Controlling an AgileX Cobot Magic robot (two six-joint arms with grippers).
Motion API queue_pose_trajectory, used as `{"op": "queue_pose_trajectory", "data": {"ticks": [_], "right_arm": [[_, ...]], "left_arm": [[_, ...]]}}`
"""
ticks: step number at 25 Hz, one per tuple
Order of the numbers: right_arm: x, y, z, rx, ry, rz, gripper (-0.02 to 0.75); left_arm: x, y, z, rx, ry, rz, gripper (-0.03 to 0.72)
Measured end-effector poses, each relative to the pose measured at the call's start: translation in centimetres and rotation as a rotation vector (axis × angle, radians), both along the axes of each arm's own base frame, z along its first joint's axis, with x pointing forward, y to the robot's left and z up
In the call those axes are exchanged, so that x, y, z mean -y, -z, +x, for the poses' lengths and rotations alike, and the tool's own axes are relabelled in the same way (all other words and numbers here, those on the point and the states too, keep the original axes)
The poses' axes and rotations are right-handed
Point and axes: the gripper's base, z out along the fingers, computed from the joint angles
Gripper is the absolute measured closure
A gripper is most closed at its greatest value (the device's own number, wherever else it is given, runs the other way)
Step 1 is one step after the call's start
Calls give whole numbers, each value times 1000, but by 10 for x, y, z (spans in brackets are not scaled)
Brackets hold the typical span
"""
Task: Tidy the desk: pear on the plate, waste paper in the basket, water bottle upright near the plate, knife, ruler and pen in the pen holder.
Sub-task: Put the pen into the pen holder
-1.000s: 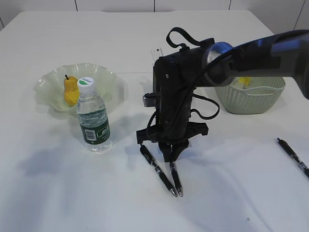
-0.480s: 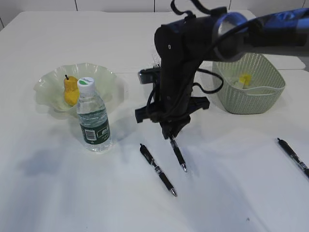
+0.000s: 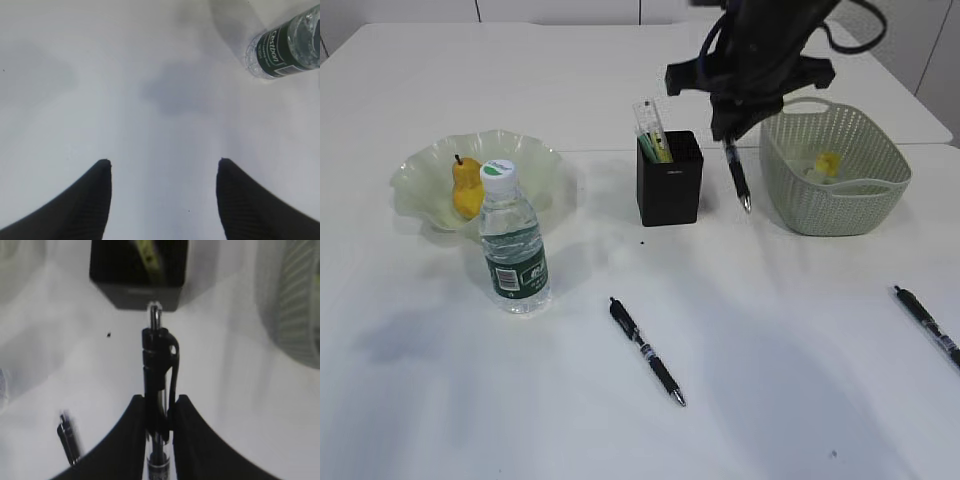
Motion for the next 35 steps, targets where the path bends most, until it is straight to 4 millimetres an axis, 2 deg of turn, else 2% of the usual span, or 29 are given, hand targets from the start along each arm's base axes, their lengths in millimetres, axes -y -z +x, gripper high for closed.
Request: {"op": "queue_pose_trajectory", "data": {"ticks": [4,15,24,29,35], "right_arm": [[13,-20,13,99,-2,54,633],[2,-39,41,466,-112,160,633],[-7,0,66,525,-123,172,633],[-12,12,79,618,-139,186,633],[-16,36,90,647,-145,191,633]], "left_arm": [[0,0,0,0,0,0,222],[0,0,0,0,0,0,222],[0,0,0,0,0,0,222],[0,0,1,12,-4,2,222],[-1,-1,2,20,-6,3,222]]}}
